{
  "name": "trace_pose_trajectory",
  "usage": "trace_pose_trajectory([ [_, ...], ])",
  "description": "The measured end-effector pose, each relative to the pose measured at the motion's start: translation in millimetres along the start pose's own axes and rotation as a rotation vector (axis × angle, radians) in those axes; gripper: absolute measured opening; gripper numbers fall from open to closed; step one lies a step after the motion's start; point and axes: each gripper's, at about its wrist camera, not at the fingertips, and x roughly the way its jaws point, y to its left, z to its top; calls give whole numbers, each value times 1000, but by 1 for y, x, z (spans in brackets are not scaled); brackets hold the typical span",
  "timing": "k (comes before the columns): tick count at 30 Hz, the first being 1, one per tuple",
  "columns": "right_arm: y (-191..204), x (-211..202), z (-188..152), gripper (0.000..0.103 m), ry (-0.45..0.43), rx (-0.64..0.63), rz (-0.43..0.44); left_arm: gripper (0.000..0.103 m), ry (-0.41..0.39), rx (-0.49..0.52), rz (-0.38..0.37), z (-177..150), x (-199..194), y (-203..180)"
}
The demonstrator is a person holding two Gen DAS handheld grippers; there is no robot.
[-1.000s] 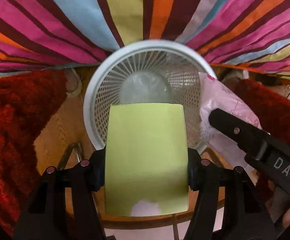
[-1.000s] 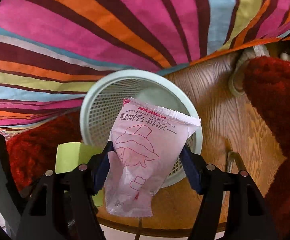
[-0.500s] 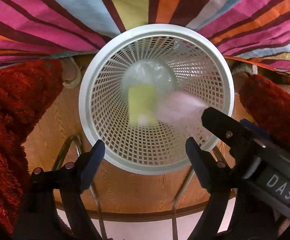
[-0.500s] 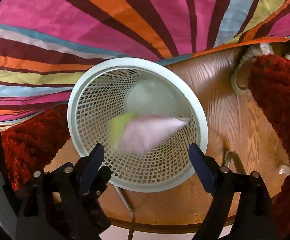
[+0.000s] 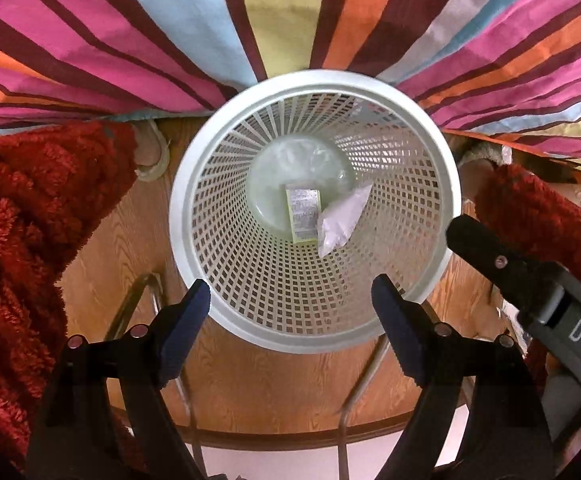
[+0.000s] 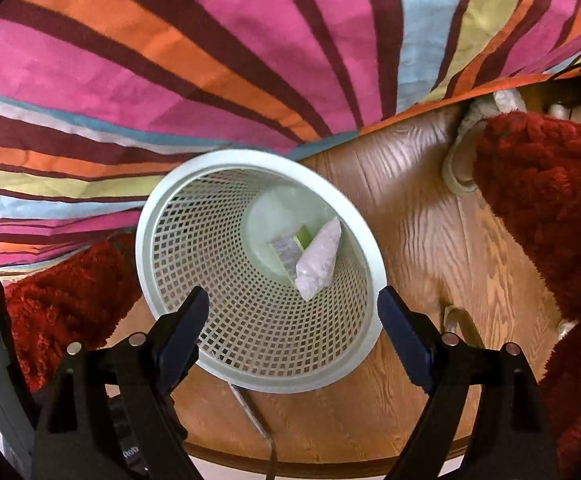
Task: Collect trash
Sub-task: 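Move both tools back toward the trash on the bed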
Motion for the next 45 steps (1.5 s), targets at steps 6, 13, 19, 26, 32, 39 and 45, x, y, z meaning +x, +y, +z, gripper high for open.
trace_pose_trajectory([
  [6, 1, -30, -6, 82, -97, -18, 7, 81, -72, -11, 3, -7, -20, 3],
  [13, 7, -76, -17, 82, -253, -68, 40, 81, -232, 10, -12, -22, -63, 3],
  [19, 11, -133, -26, 82, -461, -131, 84, 81, -423, 15, -44, -39, -116, 8],
  [26, 33, -190, -30, 82, -757, -285, 52, 81, -638, -22, -97, -44, -173, 23],
  [32, 53, -199, -16, 82, -830, -387, 33, 81, -778, 3, -124, -24, -230, 26],
  [39, 73, -211, 1, 82, -827, -433, 74, 81, -859, 18, -150, 30, -282, 20],
  [45, 86, -216, 29, 82, -805, -463, 95, 81, -880, 37, -158, 82, -310, 13],
])
